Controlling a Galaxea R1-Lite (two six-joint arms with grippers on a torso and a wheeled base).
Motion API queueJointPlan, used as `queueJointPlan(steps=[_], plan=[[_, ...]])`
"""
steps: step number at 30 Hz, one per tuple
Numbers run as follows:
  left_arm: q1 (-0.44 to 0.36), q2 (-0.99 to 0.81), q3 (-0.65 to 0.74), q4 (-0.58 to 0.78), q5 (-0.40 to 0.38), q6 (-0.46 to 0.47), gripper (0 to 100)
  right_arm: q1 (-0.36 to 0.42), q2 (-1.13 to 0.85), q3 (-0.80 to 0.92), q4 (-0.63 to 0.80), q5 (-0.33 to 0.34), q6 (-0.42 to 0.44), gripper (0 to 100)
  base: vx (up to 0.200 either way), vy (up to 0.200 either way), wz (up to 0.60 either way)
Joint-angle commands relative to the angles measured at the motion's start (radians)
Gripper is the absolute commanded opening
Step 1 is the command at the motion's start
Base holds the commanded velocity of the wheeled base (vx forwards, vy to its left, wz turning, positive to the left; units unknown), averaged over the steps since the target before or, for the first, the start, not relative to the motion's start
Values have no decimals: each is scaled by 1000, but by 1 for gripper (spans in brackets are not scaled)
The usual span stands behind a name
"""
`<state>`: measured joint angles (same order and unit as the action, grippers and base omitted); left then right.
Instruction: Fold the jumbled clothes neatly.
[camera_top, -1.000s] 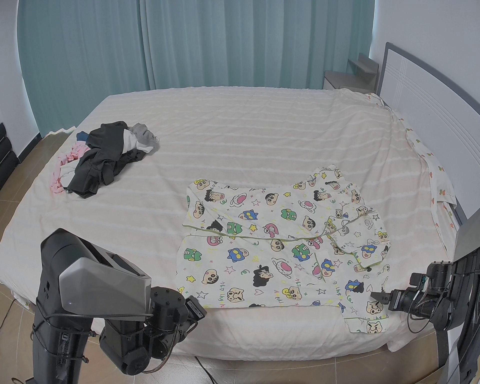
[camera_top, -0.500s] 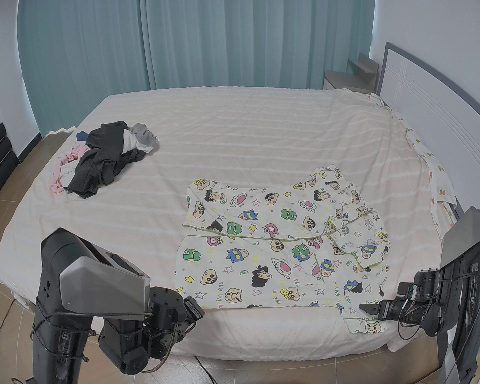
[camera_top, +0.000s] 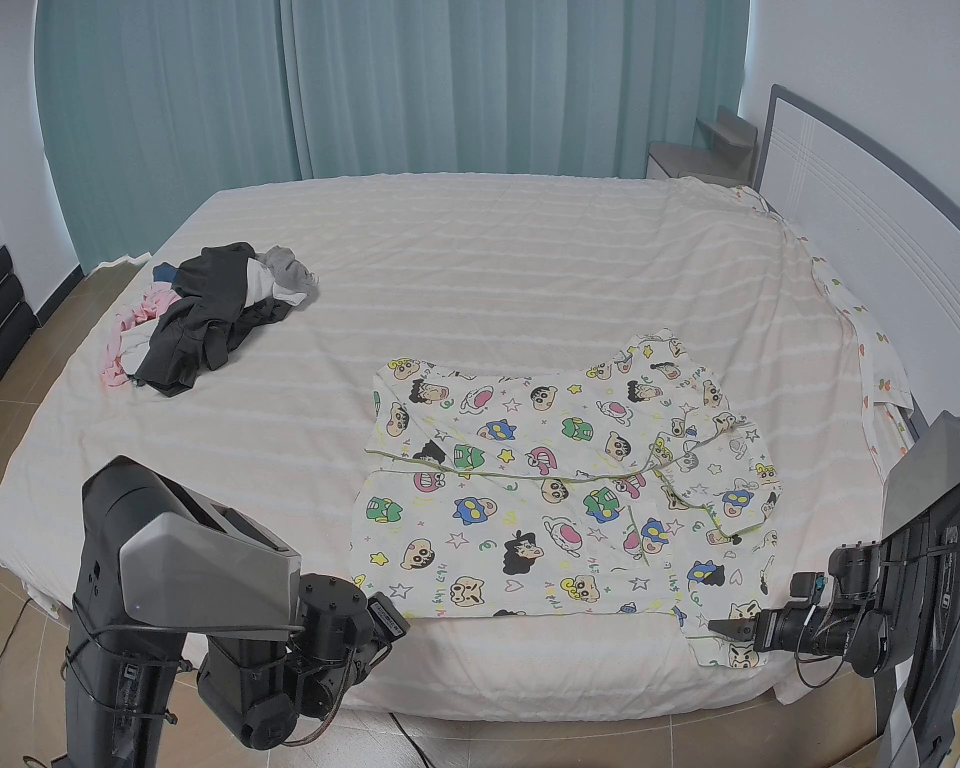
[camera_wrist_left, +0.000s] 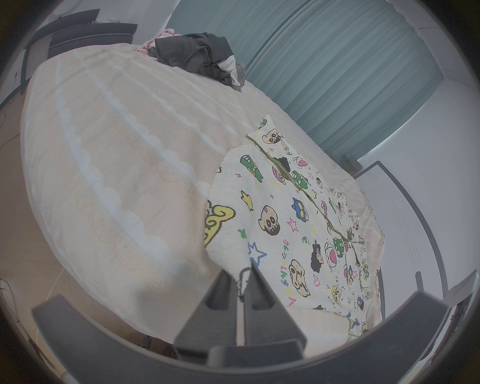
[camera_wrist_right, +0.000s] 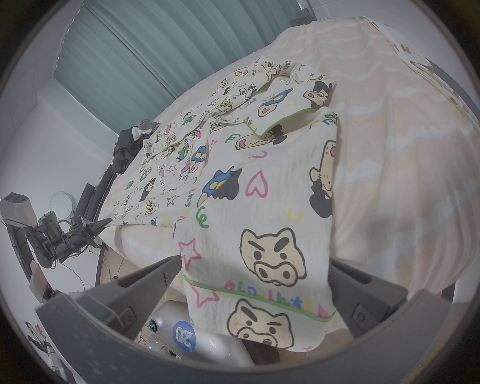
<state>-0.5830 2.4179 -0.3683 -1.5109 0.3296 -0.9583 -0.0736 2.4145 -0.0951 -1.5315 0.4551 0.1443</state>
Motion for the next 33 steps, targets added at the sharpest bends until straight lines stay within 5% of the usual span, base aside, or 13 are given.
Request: queueJointPlan(steps=[1,7,8,33], plan=[[0,1,0,-2,0,0,0,-3,31,-28,-2,-1,1,100,0,0,0],[0,1,0,0,2,0,0,2,34,-37,-1,4,9,100,0,0,0],[0,1,0,-2,2,0,0,0,37,-41,-1,2,9,0,0,0,0],[-23,-26,54,0,3,27,0,-32,6,67,-1,7,9,0,0,0,0]])
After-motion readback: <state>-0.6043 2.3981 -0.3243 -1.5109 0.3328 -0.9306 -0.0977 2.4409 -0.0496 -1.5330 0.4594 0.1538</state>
